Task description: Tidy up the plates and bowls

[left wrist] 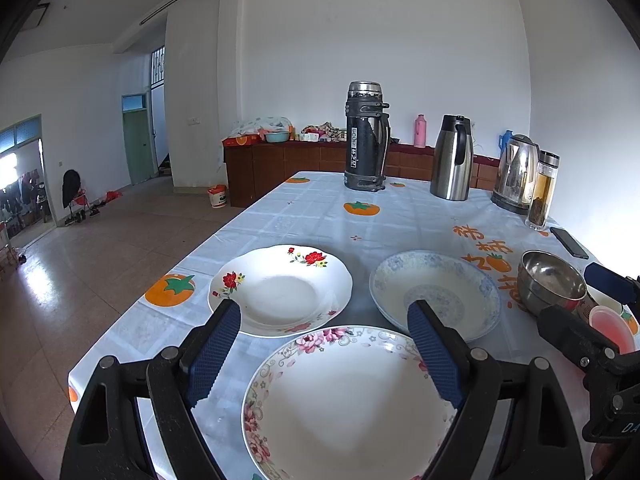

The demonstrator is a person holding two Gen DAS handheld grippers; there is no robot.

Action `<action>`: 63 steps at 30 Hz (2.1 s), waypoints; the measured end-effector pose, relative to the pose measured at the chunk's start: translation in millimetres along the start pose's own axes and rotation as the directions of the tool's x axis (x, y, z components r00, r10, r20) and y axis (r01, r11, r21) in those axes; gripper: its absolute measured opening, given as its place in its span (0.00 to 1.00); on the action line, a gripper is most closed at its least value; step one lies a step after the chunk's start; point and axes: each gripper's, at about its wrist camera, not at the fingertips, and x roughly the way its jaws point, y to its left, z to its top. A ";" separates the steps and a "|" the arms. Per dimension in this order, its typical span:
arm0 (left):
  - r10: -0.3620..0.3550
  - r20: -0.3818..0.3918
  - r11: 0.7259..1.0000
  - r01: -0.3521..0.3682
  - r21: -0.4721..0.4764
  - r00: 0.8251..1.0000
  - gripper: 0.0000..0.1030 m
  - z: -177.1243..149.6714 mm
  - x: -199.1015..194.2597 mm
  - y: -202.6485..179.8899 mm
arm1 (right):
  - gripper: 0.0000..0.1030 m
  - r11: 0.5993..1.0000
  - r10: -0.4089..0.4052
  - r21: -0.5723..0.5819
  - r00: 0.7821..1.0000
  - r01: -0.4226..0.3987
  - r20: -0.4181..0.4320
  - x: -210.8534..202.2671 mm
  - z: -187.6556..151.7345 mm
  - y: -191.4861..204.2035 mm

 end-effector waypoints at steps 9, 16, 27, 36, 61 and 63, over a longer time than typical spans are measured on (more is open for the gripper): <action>0.002 0.001 1.000 -0.002 0.004 1.000 0.85 -1.1 0.5 -0.1 | 1.00 1.000 0.004 -0.001 1.000 -0.004 -0.002 0.9 -1.4 1.5; 0.006 -0.004 1.000 -0.006 0.005 1.000 0.85 -1.5 1.3 -0.3 | 0.99 1.000 0.011 -0.010 1.000 -0.011 -0.015 2.3 -2.4 5.2; 0.050 -0.044 0.999 -0.050 -0.004 0.998 0.85 -12.4 12.3 17.3 | 0.83 0.999 0.036 -0.030 0.996 -0.039 -0.087 21.6 -8.7 12.3; 0.099 -0.124 0.994 -0.102 -0.024 0.987 0.85 -34.0 25.2 43.9 | 0.62 0.994 0.081 -0.056 0.980 -0.093 -0.180 50.0 -25.1 24.2; 0.049 -0.247 0.998 -0.059 -0.031 0.968 0.50 -60.9 44.1 47.1 | 0.26 0.979 0.162 -0.057 0.920 -0.194 -0.356 95.8 -46.8 30.6; 0.049 -0.253 0.998 -0.058 -0.029 0.966 0.48 -62.5 45.5 47.2 | 0.23 0.977 0.166 -0.062 0.918 -0.202 -0.360 96.5 -47.1 32.1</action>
